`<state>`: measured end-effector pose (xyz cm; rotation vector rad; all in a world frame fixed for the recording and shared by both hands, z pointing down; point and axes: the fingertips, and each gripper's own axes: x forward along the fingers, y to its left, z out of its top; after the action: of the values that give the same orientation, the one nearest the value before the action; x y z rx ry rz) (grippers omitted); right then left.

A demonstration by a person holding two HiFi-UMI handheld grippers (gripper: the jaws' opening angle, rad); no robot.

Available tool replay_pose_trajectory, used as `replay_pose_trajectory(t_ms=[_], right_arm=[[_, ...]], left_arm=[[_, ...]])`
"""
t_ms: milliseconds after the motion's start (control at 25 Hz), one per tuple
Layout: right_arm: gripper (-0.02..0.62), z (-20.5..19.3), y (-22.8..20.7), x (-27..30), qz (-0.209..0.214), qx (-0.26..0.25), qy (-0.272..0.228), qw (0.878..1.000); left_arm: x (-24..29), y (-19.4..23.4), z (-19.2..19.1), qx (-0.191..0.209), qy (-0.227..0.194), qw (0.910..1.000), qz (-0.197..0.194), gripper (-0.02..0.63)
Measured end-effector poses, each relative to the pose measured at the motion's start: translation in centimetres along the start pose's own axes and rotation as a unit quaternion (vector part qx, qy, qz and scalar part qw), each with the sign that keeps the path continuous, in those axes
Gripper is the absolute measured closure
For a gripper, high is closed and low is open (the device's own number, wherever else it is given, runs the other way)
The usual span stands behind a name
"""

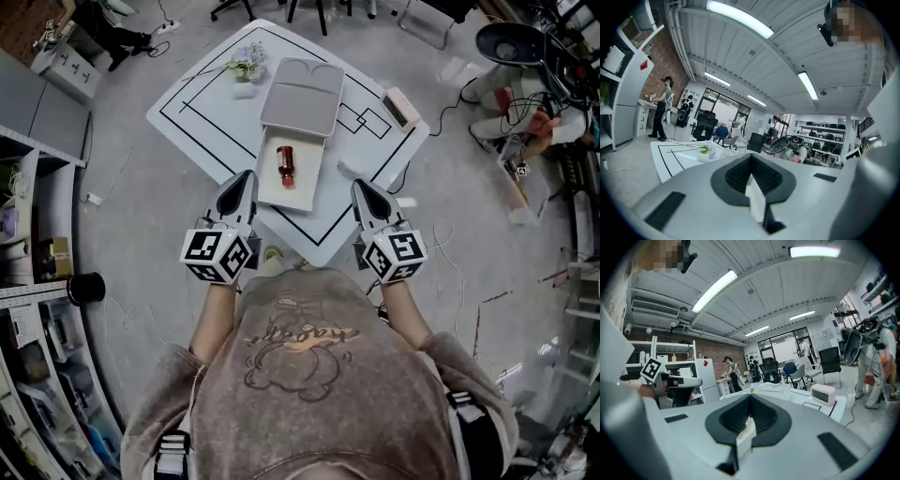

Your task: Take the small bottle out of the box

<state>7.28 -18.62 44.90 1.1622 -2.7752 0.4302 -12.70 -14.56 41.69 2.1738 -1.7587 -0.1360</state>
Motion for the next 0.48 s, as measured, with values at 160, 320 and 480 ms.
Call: replay_pose_trajectory(t_ms=[160,320,480], right_arm=[[0.600,0.4,-0.2,0.4,-0.015,0.007,-0.006,1.000],[0.599,0.9,-0.5,0.8,-0.032,0.014,-0.014,0.999],[0.600,1.0,-0.7,1.3,-0.045,0.019,-0.018,0.999]], left_arm=[[1.4,0.4,0.4,0.004,0.009,0.9998,-0.015,0.600],[2.8,0.5,0.9,0.009,0.015,0.9993,-0.033,0.599],[4.1,0.9,1.0,0.007,0.022,0.9986,-0.047,0.600]])
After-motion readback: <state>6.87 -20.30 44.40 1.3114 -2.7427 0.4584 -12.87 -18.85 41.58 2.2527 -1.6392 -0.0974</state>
